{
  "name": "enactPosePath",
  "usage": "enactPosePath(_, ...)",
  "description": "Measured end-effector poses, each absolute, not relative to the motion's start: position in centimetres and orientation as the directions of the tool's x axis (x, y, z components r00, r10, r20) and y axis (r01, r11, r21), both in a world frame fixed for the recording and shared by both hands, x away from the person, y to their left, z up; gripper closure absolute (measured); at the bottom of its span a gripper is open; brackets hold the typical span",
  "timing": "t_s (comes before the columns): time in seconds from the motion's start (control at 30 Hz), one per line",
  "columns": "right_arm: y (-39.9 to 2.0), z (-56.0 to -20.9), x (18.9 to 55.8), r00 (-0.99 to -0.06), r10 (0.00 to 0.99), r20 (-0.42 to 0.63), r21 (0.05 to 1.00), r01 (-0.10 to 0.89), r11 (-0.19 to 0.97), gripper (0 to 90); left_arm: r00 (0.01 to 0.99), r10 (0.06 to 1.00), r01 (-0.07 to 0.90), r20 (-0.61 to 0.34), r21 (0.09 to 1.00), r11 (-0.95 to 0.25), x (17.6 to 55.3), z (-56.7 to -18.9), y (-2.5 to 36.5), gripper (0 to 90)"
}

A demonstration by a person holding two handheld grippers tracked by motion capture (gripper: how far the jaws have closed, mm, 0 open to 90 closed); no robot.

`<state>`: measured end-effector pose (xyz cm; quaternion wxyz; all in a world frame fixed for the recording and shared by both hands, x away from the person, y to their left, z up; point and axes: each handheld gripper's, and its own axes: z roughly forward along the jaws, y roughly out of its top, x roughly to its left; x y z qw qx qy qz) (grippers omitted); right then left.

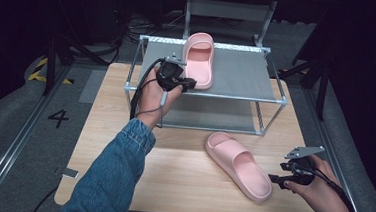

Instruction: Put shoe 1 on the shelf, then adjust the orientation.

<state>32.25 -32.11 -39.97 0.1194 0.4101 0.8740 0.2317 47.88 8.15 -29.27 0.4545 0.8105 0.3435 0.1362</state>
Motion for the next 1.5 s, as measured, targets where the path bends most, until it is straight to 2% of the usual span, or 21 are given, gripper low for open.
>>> enactPosePath(0.17,-32.0,-39.9,32.2,-0.637,0.771,-0.022,0.502,0.660,0.559,37.8,0.737,0.671,0.422,-0.080,0.830,-0.364,46.5,-28.6,8.4,59.1)
enactPosePath(0.3,-31.6,-40.0,32.3,-0.644,0.764,-0.028,0.510,0.648,0.565,38.2,0.742,0.666,0.422,-0.076,0.825,-0.376,45.4,-28.0,9.0,48.5)
enactPosePath(0.57,-31.5,-40.1,32.5,-0.639,0.769,-0.015,0.507,0.658,0.557,39.2,0.768,0.638,0.379,-0.057,0.843,-0.382,42.2,-27.2,10.5,38.4)
enactPosePath(0.77,-31.0,-40.2,32.7,-0.649,0.761,-0.005,0.505,0.655,0.562,39.4,0.764,0.645,0.362,0.000,0.828,-0.428,39.9,-27.2,11.8,35.8)
enactPosePath(1.5,-28.6,-41.6,33.2,-0.670,0.737,0.093,0.498,0.672,0.548,41.5,0.719,0.694,0.476,-0.045,0.759,-0.444,37.1,-32.6,16.9,31.2)
